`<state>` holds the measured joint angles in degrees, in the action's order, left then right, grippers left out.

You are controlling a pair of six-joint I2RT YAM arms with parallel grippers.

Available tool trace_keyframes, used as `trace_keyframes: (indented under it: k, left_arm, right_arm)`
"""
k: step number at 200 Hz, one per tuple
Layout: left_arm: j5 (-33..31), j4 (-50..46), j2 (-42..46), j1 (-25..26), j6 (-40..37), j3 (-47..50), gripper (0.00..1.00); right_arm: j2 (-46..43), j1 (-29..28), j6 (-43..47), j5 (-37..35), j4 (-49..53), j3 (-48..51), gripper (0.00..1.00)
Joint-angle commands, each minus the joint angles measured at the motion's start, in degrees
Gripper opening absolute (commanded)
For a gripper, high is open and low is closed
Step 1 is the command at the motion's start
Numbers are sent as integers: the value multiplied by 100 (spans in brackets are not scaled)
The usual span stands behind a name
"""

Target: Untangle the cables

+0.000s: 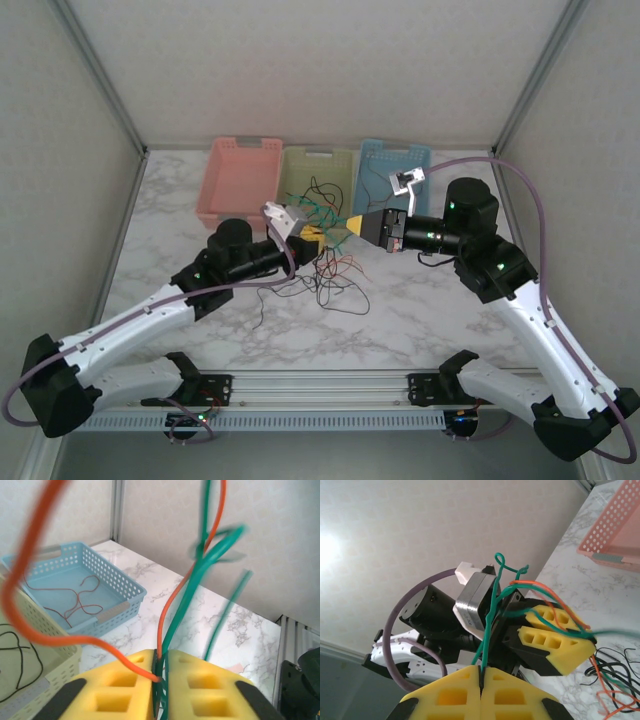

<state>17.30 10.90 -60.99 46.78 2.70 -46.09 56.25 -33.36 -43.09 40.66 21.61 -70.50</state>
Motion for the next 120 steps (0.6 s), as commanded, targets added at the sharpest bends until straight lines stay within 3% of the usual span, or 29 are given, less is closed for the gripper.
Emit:
trace_keyframes:
  k: [1, 62, 120]
  left_arm:
    - [-185, 141, 257, 41, 11, 123, 3]
    - [-924, -61, 642, 41, 194, 511, 0]
    - [-2309, -1101, 1293, 41, 562, 664, 0]
  right_arm:
    - [-40, -14, 16, 9, -228, -78, 0]
    - [-60, -13, 307, -303, 48, -255, 0]
    - [200, 0, 1986, -1171, 1666, -1050, 0]
